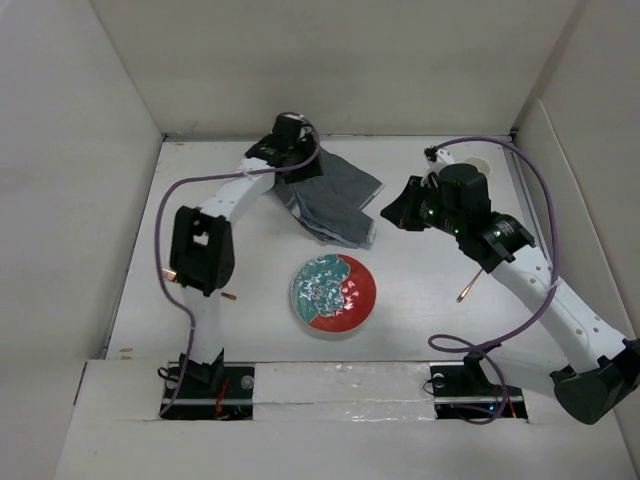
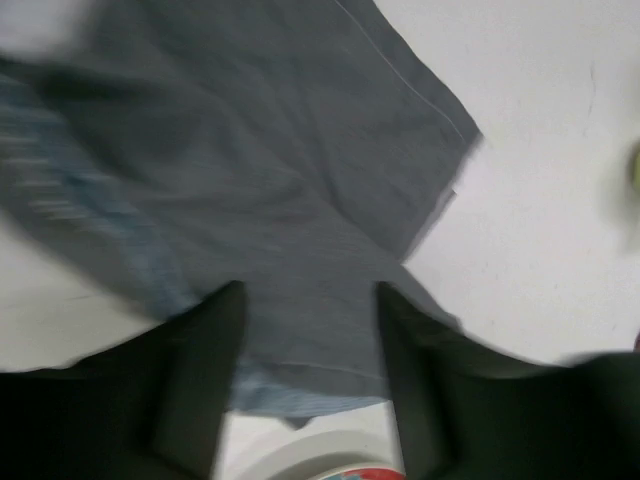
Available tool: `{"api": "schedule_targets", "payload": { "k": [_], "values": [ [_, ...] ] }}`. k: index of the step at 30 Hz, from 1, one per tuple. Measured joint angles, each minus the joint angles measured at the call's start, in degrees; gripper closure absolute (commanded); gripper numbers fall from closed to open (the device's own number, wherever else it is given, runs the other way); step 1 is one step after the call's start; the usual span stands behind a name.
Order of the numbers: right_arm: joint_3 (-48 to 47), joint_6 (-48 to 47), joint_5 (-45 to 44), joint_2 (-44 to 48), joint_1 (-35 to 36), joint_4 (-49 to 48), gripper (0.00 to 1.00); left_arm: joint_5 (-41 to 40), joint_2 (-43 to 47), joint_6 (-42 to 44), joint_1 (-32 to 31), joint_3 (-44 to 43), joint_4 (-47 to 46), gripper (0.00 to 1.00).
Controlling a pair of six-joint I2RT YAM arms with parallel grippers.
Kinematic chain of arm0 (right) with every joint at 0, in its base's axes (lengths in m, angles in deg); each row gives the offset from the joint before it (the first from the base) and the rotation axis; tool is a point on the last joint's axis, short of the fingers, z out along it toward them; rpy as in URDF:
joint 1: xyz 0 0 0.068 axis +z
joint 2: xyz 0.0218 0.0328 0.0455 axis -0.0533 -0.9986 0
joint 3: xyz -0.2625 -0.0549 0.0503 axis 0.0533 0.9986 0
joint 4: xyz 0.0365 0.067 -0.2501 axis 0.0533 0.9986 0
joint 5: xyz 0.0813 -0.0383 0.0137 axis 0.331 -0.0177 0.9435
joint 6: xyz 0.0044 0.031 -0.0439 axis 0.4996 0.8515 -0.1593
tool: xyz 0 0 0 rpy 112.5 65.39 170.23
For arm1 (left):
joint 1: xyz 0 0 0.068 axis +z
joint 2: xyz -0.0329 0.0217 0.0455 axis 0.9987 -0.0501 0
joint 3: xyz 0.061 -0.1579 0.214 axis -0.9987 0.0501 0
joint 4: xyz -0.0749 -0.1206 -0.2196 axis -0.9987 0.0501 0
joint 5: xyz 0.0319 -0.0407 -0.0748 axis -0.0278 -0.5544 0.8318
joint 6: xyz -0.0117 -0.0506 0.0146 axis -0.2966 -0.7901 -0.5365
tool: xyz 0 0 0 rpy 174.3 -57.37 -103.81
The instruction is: Set the dinner table for one person
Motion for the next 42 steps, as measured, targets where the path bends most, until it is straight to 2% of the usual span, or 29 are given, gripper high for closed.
{"api": "schedule_targets", "payload": {
  "k": [2,3,5,6,8,9,10,12,13,16,24,28,34,37,38,40,41,42],
  "values": [
    [1.4,0.5,0.5,-0.5,-0.1,-0.8,1.0,-0.7,4.8,0.0,2.6,4.9,-1.0,0.71],
    [2.2,0.7,0.6,-1.0,-0.3,-1.3,1.0,-1.9,11.0,-0.2,6.4,10.1,-1.9,0.72],
    [3.5,1.4,0.5,-2.4,-0.6,-2.6,0.98,-4.1,15.8,-0.1,10.5,13.6,-3.2,0.7],
    [3.9,1.9,0.3,-3.5,-0.8,-3.0,0.96,-5.3,17.1,0.0,11.7,14.3,-3.5,0.62],
    [4.5,2.5,-0.2,-5.9,-1.4,-3.8,0.84,-7.0,18.1,0.5,12.2,14.8,-4.4,0.46],
    [4.6,2.8,-0.6,-7.3,-1.9,-4.0,0.77,-7.6,18.0,0.5,11.8,14.8,-4.7,0.31],
    [4.7,3.1,-0.9,-8.5,-2.2,-4.1,0.64,-8.3,17.6,0.6,11.3,15.0,-5.2,0.23],
    [5.2,3.4,-1.1,-10.3,-3.0,-5.0,0.54,-8.9,16.4,0.0,10.8,15.4,-6.2,0.07],
    [5.6,3.6,-1.1,-10.7,-3.1,-5.3,0.48,-8.8,15.5,-0.5,10.7,15.5,-6.4,0.05],
    [6.4,3.8,-0.9,-11.5,-3.6,-5.6,0.43,-6.5,12.2,-2.9,12.8,15.2,-8.2,0.01],
    [6.8,4.1,-0.3,-10.8,-2.3,-6.6,0.4,-0.5,-2.4,-9.7,22.1,7.6,-10.1,0.01],
    [8.0,5.0,-0.9,-10.4,-0.5,-6.3,0.33,1.3,-7.6,-10.8,22.3,3.1,-10.2,0.01],
    [10.1,6.3,-1.7,-11.8,0.8,-6.4,0.23,5.8,-8.1,-12.2,21.0,2.7,-14.4,0.01],
    [10.2,7.4,-2.7,-16.4,0.1,-6.7,0.2,7.9,-8.3,-12.5,20.3,2.7,-16.2,0.34],
    [10.2,7.6,-2.8,-18.4,-0.4,-7.0,0.19,8.5,-8.3,-12.4,20.2,2.7,-16.6,0.62],
    [10.1,8.3,-3.0,-22.9,-1.9,-7.7,0.13,9.6,-8.0,-12.4,20.0,3.7,-18.3,0.83],
    [9.8,8.4,-3.0,-25.5,-2.8,-7.7,0.12,10.1,-7.7,-12.3,20.0,4.7,-19.0,0.98],
    [9.0,8.8,-3.0,-28.4,-3.5,-7.8,0.08,10.4,-7.0,-12.2,20.0,6.3,-19.7,1.0]
  ]
}}
